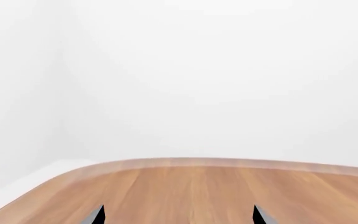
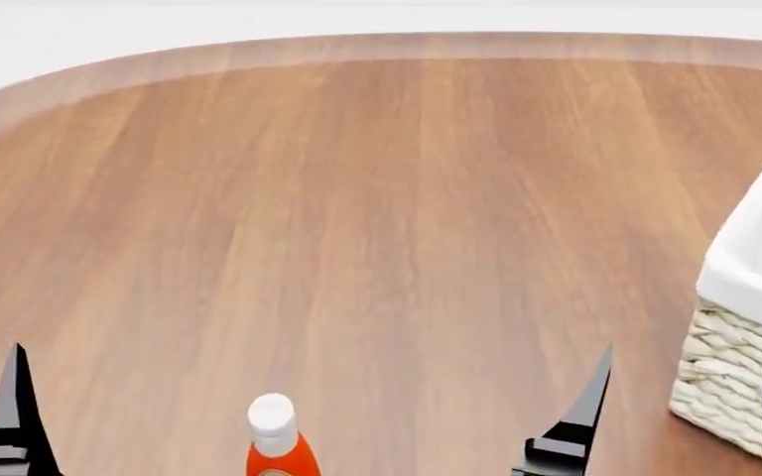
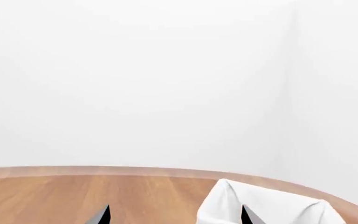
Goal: Pick up the ketchup, and put it in the basket.
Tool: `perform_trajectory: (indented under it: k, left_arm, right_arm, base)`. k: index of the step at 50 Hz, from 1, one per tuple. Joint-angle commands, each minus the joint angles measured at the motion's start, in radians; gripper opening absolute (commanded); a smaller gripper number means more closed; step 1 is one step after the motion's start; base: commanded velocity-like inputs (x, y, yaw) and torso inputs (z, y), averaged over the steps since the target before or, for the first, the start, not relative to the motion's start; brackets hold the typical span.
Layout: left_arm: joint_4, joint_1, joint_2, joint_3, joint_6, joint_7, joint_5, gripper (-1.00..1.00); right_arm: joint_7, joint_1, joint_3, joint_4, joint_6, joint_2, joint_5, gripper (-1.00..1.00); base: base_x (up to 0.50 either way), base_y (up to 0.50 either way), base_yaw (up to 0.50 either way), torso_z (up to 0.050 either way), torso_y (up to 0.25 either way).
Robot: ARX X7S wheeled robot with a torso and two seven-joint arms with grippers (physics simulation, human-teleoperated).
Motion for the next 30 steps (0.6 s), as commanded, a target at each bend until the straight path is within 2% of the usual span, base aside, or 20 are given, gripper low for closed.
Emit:
perform_trajectory:
  k: [1,5,13,19,26,30]
  left_arm:
    - [-0.002,-0.002,-0.008,0.005,0.003,-0.008,-0.006,1.0]
    - [0.0,-0.001,-0.011,0.005,0.003,-0.011,-0.01,1.0]
    - [0.004,-0.002,-0.014,0.005,0.001,-0.013,-0.021,1.0]
    - [0.01,0.007,-0.022,-0.032,0.002,-0.008,-0.068,1.0]
    - [0.059,0.034,-0.028,-0.063,0.0,-0.022,-0.094,1.0]
    - [0.081,0.044,-0.029,-0.074,0.001,-0.03,-0.103,1.0]
  right_arm:
    - [0.005,-0.001,0.0,-0.004,0.003,0.007,0.011,1.0]
    - [0.014,0.001,0.001,0.002,-0.001,0.008,0.007,1.0]
    - [0.021,-0.001,0.0,0.01,-0.009,0.011,0.011,1.0]
    - [-0.067,0.005,-0.047,0.044,0.034,0.066,0.041,1.0]
    - [-0.223,0.012,-0.107,0.007,0.186,0.202,0.083,1.0]
    - [-0.328,0.036,-0.109,-0.021,0.273,0.255,0.183,1.0]
  base:
    - [0.5,0.0,0.0,0.0,0.0]
    - [0.5,0.0,0.0,0.0,0.0]
    - [0.0,0.0,0.0,0.0,0.002]
    - [0.0,0.0,0.0,0.0,0.0]
    - [0.0,0.0,0.0,0.0,0.0]
    - [0.0,0.0,0.0,0.0,0.0]
